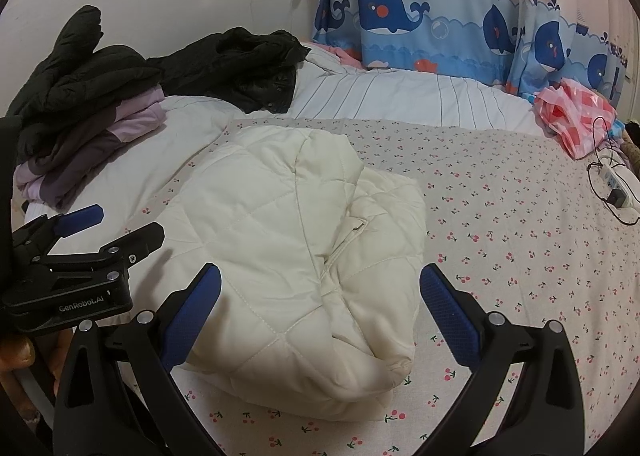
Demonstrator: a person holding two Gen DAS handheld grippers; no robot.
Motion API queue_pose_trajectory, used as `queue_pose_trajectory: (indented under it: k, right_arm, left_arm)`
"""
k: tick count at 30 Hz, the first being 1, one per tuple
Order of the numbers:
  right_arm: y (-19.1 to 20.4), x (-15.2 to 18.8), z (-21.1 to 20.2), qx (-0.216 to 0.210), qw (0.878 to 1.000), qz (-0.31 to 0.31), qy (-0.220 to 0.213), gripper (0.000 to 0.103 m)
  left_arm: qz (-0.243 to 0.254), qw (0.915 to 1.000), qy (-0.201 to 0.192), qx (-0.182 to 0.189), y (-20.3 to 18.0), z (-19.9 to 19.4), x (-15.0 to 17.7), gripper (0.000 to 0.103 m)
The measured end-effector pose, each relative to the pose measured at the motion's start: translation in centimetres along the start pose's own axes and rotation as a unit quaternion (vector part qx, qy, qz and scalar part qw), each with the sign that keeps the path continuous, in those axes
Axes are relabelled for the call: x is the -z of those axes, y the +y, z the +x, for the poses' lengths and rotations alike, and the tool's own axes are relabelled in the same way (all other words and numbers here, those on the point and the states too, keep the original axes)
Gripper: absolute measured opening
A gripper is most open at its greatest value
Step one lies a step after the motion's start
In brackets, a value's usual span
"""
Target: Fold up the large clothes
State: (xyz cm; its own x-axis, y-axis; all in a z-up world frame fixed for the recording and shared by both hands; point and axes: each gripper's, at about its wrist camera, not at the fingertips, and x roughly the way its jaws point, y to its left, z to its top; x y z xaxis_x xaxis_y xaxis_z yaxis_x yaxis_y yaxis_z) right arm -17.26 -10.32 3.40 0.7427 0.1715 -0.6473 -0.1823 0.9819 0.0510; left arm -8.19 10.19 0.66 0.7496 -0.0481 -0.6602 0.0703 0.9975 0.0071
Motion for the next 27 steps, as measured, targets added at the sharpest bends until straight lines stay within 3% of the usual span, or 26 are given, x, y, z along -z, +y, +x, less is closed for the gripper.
queue_pose_trajectory:
  k: [27]
  right_arm:
    - [0.12,-0.07,0.06,0.000,1.000,0.001,-0.001,0.096]
  left_arm:
    - [0.009,0.9999,0.004,-0.002,-0.76,-0.19,-0.06,0.096]
